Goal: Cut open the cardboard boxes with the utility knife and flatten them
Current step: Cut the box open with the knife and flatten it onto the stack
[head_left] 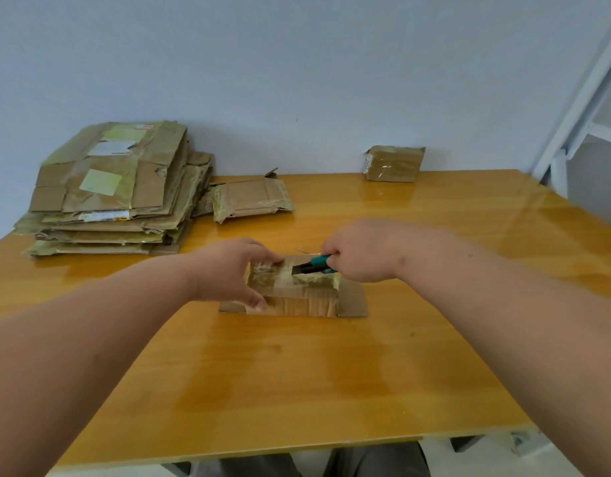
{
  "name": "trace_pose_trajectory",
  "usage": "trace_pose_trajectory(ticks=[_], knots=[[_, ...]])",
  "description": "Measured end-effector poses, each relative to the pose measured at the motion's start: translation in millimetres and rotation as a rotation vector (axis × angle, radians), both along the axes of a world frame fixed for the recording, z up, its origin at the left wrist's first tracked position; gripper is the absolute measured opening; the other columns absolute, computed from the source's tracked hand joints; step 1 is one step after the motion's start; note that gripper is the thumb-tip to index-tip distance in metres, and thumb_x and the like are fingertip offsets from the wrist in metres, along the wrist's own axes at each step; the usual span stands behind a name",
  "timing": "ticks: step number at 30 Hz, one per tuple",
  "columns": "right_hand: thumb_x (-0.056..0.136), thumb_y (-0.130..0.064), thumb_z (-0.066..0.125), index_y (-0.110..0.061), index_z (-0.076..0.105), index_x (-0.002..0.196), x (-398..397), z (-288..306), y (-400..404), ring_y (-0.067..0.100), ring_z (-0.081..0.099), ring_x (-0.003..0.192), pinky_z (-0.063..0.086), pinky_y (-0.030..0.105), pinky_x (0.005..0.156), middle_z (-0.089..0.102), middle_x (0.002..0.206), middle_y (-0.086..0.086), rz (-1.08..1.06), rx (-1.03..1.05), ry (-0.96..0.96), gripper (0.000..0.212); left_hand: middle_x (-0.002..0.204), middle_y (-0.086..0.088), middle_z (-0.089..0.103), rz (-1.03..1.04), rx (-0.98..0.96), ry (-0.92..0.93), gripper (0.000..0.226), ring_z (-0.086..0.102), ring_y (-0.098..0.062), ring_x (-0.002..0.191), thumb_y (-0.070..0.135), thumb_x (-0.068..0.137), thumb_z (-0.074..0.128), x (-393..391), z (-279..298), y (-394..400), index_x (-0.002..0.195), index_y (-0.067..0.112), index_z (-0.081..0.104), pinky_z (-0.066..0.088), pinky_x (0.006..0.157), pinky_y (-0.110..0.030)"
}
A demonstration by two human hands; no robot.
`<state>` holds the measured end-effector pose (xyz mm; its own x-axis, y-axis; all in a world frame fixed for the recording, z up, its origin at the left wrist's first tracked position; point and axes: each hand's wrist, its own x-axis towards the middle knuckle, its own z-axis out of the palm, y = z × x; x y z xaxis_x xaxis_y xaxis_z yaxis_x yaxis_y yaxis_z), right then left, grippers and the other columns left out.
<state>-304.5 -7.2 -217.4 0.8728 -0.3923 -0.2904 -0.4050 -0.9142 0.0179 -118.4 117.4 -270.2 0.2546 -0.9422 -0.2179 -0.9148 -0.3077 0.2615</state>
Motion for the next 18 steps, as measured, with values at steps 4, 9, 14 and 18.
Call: trace_pose_trajectory(ticks=[4,9,14,18], knots=[[0.099,-0.019,0.040,-0.022,0.063,0.099,17,2,7,0.013,0.051,0.073,0.035,0.028,0.055,0.058,0.086,-0.001,0.032,-0.024,0.019,0.023,0.128,0.020,0.048,-0.003,-0.041,0.024,0.071,0.045,-0.007,0.111,0.041,0.066,0.084,-2,0,1,0.126,0.049,0.046,0.037,0.091,-0.028],[0.095,-0.020,0.040,-0.020,0.061,0.088,29,3,12,0.016,0.045,0.064,0.032,0.029,0.051,0.053,0.077,-0.002,0.005,-0.083,0.021,0.021,0.129,0.012,0.051,0.044,-0.036,0.029,0.054,0.051,-0.016,0.110,0.042,0.066,0.086,-3,-1,2,0.109,0.038,0.052,0.046,0.092,-0.037],[0.089,-0.020,0.044,-0.022,0.063,0.089,30,2,20,0.015,0.052,0.065,0.038,0.028,0.051,0.057,0.078,-0.003,-0.005,-0.111,0.007,0.019,0.142,0.012,0.044,0.037,-0.035,-0.005,0.054,0.045,-0.014,0.124,0.042,0.067,0.084,-5,-1,1,0.112,0.027,0.057,0.039,0.099,-0.030],[0.087,-0.020,0.045,-0.022,0.059,0.083,35,-1,26,0.016,0.057,0.069,0.043,0.029,0.054,0.059,0.080,-0.002,-0.003,-0.124,0.021,0.015,0.144,0.011,0.043,0.035,-0.017,-0.004,0.051,0.041,-0.014,0.130,0.042,0.067,0.085,-5,1,0,0.108,0.027,0.058,0.035,0.104,-0.030]])
